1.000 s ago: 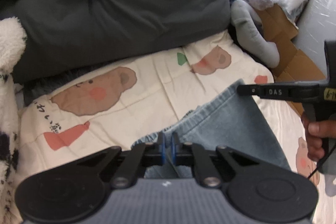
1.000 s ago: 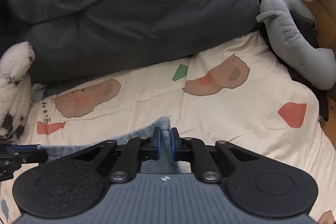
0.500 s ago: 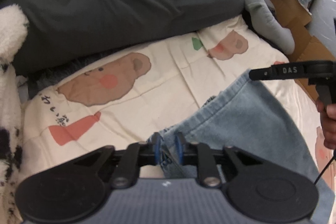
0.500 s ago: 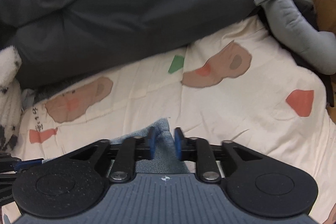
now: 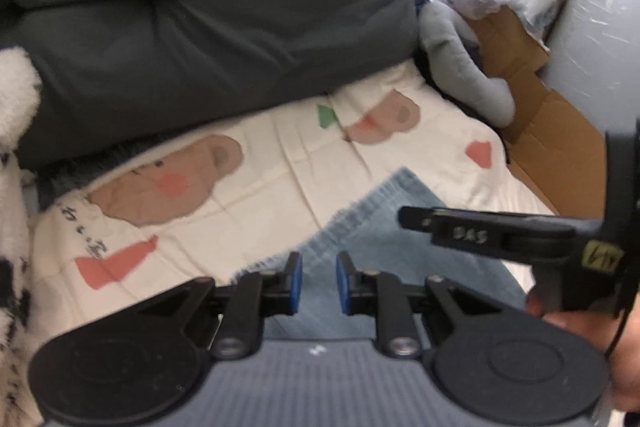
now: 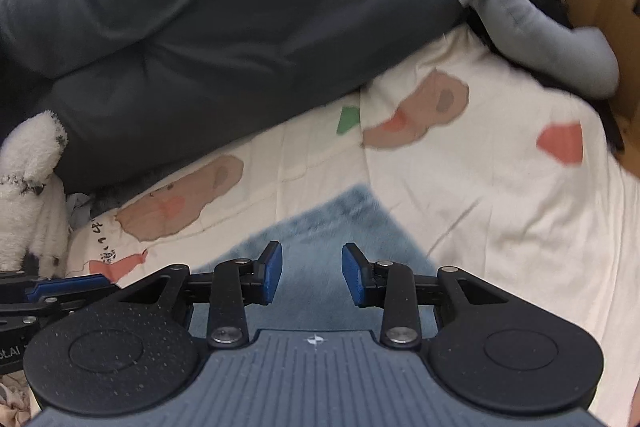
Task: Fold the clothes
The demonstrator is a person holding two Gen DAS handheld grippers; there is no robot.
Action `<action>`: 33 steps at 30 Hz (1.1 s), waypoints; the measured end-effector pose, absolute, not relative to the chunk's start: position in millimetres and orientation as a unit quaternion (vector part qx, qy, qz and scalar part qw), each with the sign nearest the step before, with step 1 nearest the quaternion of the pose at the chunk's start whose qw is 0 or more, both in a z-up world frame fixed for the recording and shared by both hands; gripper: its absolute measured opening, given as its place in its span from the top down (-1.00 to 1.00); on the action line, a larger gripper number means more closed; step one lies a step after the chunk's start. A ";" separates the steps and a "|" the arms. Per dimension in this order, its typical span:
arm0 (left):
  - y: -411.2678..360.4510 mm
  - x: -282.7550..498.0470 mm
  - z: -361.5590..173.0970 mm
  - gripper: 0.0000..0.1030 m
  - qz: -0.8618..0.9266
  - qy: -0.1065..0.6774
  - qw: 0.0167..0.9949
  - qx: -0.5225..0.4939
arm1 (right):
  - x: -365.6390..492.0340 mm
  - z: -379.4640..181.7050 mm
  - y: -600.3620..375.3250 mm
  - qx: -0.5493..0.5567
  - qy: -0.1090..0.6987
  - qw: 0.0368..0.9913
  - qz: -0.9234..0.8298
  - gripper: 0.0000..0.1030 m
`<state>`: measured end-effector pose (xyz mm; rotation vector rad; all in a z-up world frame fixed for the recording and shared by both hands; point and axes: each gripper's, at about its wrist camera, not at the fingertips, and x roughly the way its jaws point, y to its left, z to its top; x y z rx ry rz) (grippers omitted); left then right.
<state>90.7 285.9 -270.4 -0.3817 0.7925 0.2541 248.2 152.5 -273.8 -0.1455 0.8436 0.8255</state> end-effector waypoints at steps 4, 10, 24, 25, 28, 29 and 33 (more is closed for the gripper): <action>283.5 93.1 -294.8 0.62 0.112 0.405 0.887 -0.190 | 245.5 -287.2 148.9 -0.055 0.406 0.829 0.379 0.22; 297.3 101.9 -327.2 0.94 0.111 0.431 0.872 -0.202 | 242.1 -301.5 164.4 -0.061 0.414 0.831 0.367 0.24; 308.0 108.4 -348.4 0.93 0.104 0.420 0.878 -0.203 | 248.9 -337.0 162.2 -0.070 0.400 0.818 0.407 0.15; 308.8 109.1 -349.7 0.93 0.104 0.419 0.879 -0.204 | 248.8 -338.2 163.2 -0.074 0.396 0.818 0.410 0.15; 303.7 112.8 -343.1 0.94 0.111 0.424 0.879 -0.189 | 249.8 -333.0 166.7 -0.092 0.398 0.814 0.412 0.17; 300.1 111.5 -337.1 0.94 0.113 0.420 0.883 -0.177 | 251.2 -328.6 167.7 -0.097 0.402 0.812 0.411 0.25; 291.2 105.5 -317.0 0.92 0.120 0.400 0.896 -0.149 | 247.4 -306.2 163.7 -0.083 0.376 0.820 0.423 0.60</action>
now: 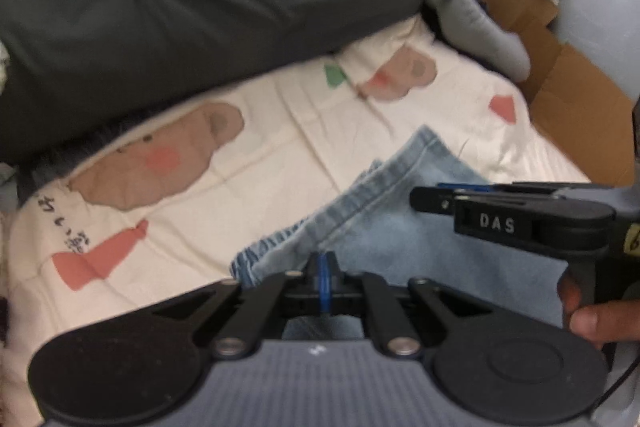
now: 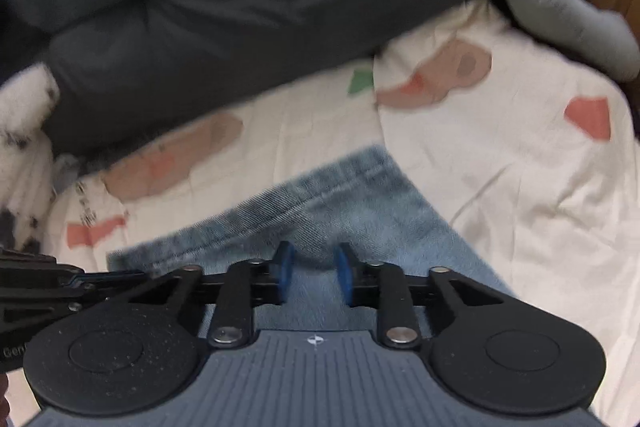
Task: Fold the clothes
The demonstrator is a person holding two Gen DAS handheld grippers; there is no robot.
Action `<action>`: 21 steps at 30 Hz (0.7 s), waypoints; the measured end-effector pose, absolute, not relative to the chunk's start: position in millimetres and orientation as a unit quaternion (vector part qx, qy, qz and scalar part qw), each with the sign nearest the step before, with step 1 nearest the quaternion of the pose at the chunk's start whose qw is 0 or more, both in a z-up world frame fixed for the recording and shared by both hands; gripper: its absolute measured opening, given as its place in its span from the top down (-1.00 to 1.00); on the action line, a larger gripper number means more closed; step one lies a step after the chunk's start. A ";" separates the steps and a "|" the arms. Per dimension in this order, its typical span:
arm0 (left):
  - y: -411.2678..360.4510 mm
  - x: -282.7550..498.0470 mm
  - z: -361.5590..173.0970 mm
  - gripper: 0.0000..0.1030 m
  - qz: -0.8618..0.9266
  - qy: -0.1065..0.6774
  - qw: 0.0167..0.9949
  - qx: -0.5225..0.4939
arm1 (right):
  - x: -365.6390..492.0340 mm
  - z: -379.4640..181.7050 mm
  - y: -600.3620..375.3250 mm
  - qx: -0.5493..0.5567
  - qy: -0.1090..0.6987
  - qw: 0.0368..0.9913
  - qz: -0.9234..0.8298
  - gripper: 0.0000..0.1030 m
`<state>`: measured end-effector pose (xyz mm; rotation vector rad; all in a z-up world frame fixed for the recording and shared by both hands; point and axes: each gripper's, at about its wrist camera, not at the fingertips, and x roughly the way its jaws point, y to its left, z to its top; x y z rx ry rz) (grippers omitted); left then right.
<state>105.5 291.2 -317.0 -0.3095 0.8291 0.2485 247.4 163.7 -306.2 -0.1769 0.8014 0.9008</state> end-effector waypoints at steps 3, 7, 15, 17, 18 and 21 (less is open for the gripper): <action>293.2 102.3 -316.5 0.92 0.123 0.400 0.895 -0.153 | 245.2 -300.4 171.5 -0.090 0.368 0.814 0.439 0.76; 296.0 102.2 -328.4 0.95 0.122 0.413 0.891 -0.142 | 248.4 -306.2 184.9 -0.098 0.376 0.809 0.442 0.83; 309.9 97.0 -348.5 0.94 0.116 0.408 0.891 -0.165 | 257.3 -329.1 201.4 -0.122 0.393 0.793 0.449 0.80; 309.9 98.2 -352.6 0.94 0.112 0.409 0.891 -0.160 | 261.6 -331.1 203.4 -0.123 0.400 0.786 0.454 0.81; 310.1 98.8 -353.6 0.94 0.111 0.410 0.891 -0.159 | 262.2 -331.4 204.6 -0.126 0.401 0.785 0.456 0.81; 311.4 101.6 -348.1 0.94 0.116 0.418 0.885 -0.166 | 262.2 -329.6 209.5 -0.144 0.401 0.780 0.458 0.81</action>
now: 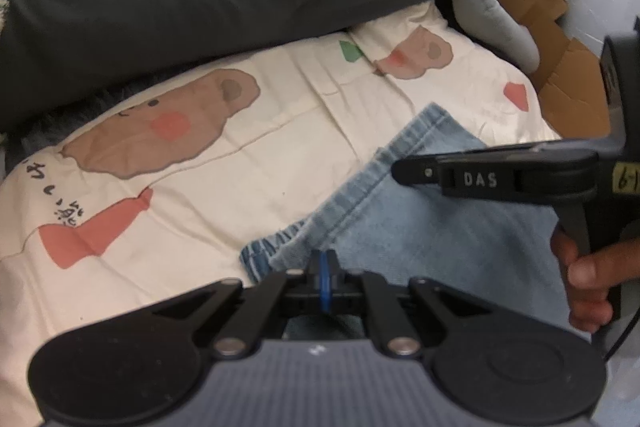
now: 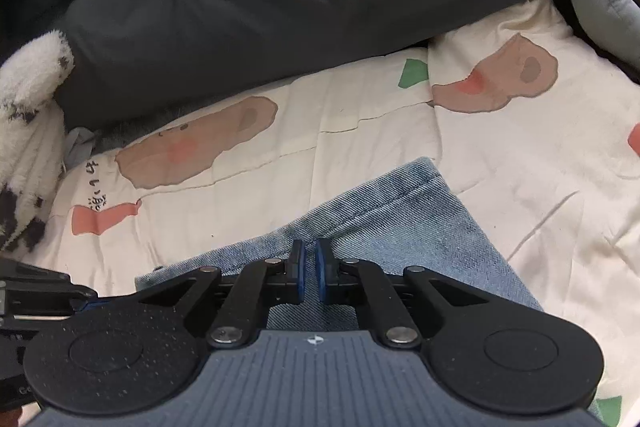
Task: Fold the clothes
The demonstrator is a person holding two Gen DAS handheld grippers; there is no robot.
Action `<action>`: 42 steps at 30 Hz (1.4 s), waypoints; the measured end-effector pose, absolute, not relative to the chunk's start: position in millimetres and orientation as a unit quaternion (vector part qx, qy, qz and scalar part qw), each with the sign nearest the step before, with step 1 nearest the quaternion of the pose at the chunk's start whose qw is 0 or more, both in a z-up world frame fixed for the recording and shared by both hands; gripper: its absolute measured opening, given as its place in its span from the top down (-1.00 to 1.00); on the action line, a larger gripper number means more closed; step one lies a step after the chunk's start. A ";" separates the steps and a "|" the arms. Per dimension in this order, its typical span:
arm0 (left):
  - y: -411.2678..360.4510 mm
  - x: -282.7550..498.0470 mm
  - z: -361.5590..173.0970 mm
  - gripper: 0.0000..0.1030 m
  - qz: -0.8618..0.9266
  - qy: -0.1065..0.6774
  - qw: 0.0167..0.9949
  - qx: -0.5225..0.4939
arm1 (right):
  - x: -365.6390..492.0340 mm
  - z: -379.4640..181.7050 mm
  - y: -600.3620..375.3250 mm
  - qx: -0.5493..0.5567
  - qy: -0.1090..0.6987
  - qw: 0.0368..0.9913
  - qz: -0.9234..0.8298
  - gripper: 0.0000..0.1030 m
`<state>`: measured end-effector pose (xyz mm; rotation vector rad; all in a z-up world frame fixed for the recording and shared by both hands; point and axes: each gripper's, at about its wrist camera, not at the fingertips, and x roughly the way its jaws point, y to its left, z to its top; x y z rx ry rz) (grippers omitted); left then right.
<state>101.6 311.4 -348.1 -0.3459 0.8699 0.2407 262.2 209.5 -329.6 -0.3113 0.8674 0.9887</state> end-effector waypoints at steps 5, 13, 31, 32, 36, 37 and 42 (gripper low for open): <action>299.2 94.7 -320.4 0.93 0.116 0.397 0.896 -0.160 | 265.0 -303.3 197.2 -0.123 0.396 0.786 0.459 0.73; 264.2 89.9 -323.7 0.86 0.067 0.409 0.898 -0.144 | 250.3 -298.2 151.0 -0.204 0.342 0.786 0.473 0.16; 249.4 87.6 -325.8 0.56 0.089 0.442 0.884 -0.123 | 246.1 -299.5 122.8 -0.239 0.348 0.779 0.464 0.18; 246.2 86.9 -325.9 0.56 0.085 0.442 0.884 -0.127 | 244.6 -300.3 120.0 -0.243 0.350 0.777 0.463 0.18; 232.2 85.6 -327.4 0.56 0.066 0.442 0.884 -0.140 | 241.9 -307.9 112.6 -0.247 0.352 0.777 0.460 0.18; 228.5 86.2 -329.2 0.56 0.060 0.445 0.882 -0.141 | 242.0 -310.0 112.5 -0.247 0.353 0.777 0.459 0.17; 219.3 90.7 -348.3 0.57 0.052 0.481 0.868 -0.112 | 241.2 -328.1 121.7 -0.271 0.359 0.772 0.448 0.15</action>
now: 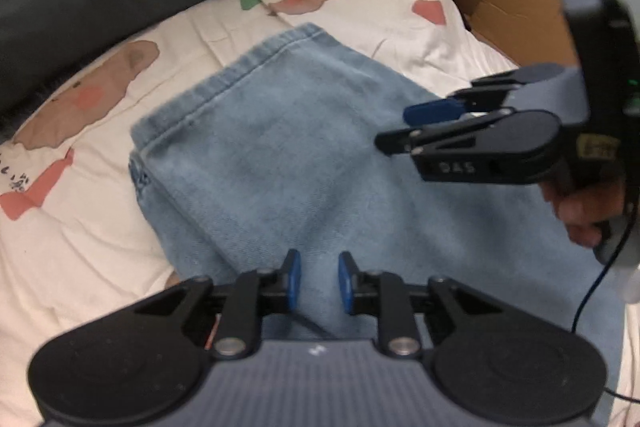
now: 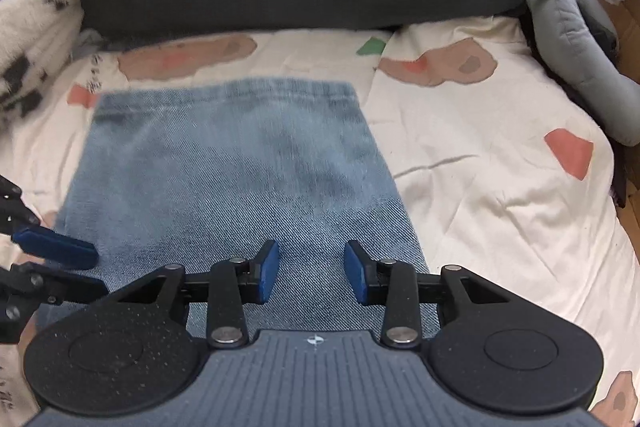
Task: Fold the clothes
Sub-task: 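Open both grippers and release the folded jeans, then smooth the folded jeans flat with both open grippers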
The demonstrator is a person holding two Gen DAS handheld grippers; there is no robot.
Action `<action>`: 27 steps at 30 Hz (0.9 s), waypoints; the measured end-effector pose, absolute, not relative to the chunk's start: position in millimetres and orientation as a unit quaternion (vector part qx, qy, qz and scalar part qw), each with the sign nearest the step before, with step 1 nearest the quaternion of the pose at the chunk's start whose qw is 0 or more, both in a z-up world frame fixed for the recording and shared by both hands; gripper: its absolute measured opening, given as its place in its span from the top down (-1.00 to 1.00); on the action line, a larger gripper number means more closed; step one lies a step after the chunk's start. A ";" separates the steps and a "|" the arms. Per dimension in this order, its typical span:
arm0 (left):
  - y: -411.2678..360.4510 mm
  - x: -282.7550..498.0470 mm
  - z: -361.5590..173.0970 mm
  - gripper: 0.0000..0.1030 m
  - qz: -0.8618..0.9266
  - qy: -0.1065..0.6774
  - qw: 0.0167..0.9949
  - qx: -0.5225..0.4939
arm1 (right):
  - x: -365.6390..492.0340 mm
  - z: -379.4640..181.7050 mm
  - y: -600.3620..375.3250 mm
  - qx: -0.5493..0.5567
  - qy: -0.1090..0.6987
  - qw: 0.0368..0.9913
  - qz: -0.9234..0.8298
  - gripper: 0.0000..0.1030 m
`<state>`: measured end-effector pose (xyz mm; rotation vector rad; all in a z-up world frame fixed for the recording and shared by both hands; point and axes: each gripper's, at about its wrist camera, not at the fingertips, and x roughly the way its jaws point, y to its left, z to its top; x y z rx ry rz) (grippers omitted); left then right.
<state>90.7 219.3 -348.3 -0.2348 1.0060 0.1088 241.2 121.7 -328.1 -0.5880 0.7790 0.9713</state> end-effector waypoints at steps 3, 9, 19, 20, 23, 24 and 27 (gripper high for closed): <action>223.4 92.5 -353.4 0.84 0.054 0.487 0.865 -0.108 | 242.7 -337.6 123.8 -0.272 0.356 0.774 0.448 0.11; 228.1 93.9 -350.0 0.94 0.068 0.496 0.857 -0.121 | 242.5 -332.6 116.3 -0.267 0.357 0.773 0.452 0.08; 197.6 82.3 -341.1 0.58 0.039 0.491 0.862 -0.119 | 224.4 -328.0 78.6 -0.307 0.360 0.751 0.461 0.08; 195.2 82.0 -343.2 0.58 0.037 0.494 0.861 -0.117 | 223.6 -328.5 74.0 -0.310 0.361 0.749 0.461 0.08; 189.3 80.1 -346.4 0.47 0.028 0.499 0.859 -0.108 | 222.4 -328.8 60.6 -0.314 0.365 0.748 0.457 0.07; 187.5 79.5 -347.0 0.46 0.025 0.501 0.859 -0.103 | 221.8 -329.2 55.4 -0.317 0.365 0.748 0.455 0.07; 179.8 78.4 -347.7 0.36 0.019 0.510 0.856 -0.082 | 219.6 -329.6 37.5 -0.320 0.368 0.751 0.445 -0.01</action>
